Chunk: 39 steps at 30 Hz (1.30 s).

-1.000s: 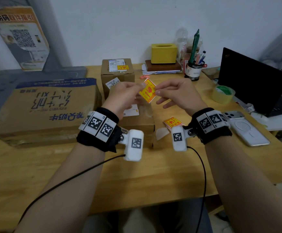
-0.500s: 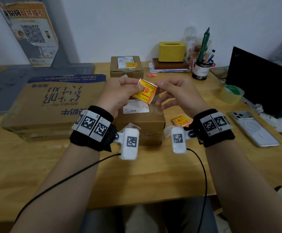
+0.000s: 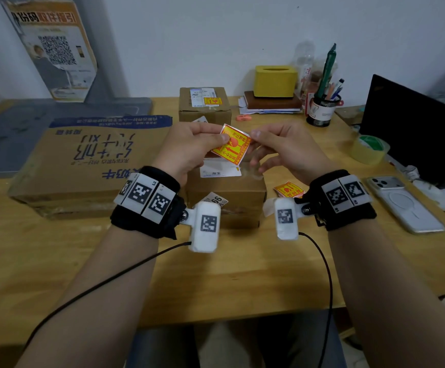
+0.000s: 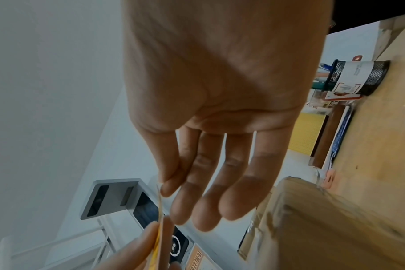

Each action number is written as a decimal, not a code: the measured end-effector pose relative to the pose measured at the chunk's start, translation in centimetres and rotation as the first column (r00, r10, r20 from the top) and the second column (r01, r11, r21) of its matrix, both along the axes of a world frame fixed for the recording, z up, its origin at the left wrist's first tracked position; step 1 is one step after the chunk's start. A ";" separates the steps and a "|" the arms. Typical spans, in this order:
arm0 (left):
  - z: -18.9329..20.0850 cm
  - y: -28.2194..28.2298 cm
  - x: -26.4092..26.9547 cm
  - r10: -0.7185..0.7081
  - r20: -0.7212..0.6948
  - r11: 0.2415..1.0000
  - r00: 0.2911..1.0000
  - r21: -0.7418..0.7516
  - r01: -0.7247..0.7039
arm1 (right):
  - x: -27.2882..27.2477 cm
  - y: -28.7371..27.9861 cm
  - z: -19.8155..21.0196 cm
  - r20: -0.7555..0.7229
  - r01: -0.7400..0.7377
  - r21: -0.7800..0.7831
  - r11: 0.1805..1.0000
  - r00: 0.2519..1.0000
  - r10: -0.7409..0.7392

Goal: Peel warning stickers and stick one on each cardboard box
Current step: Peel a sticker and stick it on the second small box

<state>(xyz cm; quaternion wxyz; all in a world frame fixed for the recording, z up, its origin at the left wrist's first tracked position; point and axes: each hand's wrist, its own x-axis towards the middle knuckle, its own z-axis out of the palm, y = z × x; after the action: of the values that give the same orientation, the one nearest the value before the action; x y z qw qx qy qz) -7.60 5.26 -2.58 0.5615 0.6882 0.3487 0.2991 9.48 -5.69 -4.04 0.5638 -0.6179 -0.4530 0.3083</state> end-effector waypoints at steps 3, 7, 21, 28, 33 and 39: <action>0.1 -0.1 0.3 -0.002 0.002 1.000 1.000 -0.008 0.002 | 0.3 -0.1 0.0 0.008 -0.012 0.004 1.000 1.000 0.012; 0.3 -0.4 1.5 -0.014 0.013 0.999 1.000 -0.037 0.015 | 1.2 -0.4 0.0 0.006 0.044 -0.028 0.999 0.999 -0.044; 1.7 -2.0 8.6 -0.092 -0.056 0.986 0.994 -0.142 0.083 | 12.3 -2.3 -4.3 0.339 0.435 -0.661 0.611 0.900 -0.274; 1.3 -1.8 9.7 -0.084 -0.075 0.986 0.994 -0.152 0.072 | 14.1 -0.2 -5.2 0.505 0.521 -0.549 0.653 0.830 -0.237; 1.2 -1.5 9.5 -0.086 -0.081 0.985 0.993 -0.157 0.073 | 14.0 1.4 -5.9 0.544 0.400 -0.639 0.657 0.839 0.019; 1.3 -0.9 8.7 -0.070 -0.053 0.983 0.996 -0.172 0.060 | 13.7 1.2 -5.4 0.489 0.437 -0.380 0.815 0.843 -0.224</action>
<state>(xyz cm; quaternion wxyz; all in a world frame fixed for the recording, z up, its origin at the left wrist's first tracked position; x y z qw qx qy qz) 1.11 4.41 -1.30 0.6173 0.6572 0.3667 0.2291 23.16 -4.46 -9.42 0.3279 -0.8597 -0.3560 0.1636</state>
